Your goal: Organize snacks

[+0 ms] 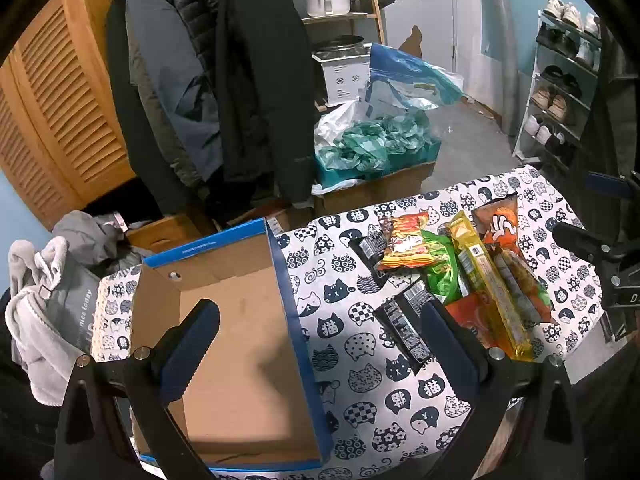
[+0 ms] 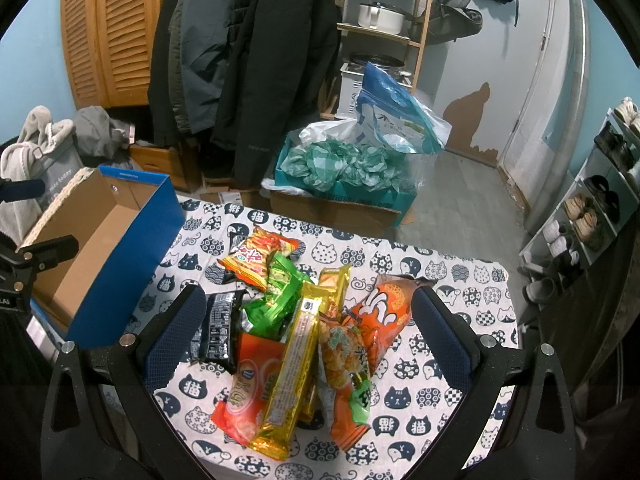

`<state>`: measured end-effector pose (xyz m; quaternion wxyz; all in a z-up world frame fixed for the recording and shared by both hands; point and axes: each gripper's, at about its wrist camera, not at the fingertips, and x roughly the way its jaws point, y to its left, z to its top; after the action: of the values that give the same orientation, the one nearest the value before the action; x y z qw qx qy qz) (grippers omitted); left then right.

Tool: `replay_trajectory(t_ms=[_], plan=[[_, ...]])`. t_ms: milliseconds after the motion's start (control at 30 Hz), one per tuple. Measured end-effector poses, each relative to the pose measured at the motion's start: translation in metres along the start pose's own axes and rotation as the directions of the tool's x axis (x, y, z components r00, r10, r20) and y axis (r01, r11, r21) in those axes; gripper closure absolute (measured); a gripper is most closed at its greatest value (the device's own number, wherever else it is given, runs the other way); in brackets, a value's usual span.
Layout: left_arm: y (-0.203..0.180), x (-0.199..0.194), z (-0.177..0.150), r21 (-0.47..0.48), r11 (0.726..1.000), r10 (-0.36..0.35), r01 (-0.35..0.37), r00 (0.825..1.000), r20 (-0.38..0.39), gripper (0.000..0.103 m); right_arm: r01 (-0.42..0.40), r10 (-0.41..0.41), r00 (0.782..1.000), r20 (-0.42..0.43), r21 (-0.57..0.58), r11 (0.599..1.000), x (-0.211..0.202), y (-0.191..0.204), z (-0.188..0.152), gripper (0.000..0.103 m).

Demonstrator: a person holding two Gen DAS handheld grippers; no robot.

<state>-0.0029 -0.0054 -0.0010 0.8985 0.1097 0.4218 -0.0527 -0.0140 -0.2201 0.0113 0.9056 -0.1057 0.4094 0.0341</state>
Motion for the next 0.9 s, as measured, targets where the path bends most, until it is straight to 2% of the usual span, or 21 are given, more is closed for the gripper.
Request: replay_trajectory(t_ms=[400,633,900], plan=[[-0.003,0.001,-0.001,-0.001,1.0,-0.002,0.002,1.0,-0.003,0.001,0.0,0.0,1.0,-0.001,0.0,1.0,0.0,-0.001,0.0,0.003],[-0.02,0.01,-0.011,-0.006,1.0,-0.014,0.014,1.0,-0.025,0.001,0.003,-0.003,1.0,-0.001,0.006,1.0,0.002,-0.003,-0.002,0.003],[-0.023,0.027,-0.009,0.0,0.999,-0.053,0.053,0.995,-0.083,0.001,-0.001,0.003,1.0,-0.023,0.063,0.998,0.008,-0.031,-0.009,0.003]])
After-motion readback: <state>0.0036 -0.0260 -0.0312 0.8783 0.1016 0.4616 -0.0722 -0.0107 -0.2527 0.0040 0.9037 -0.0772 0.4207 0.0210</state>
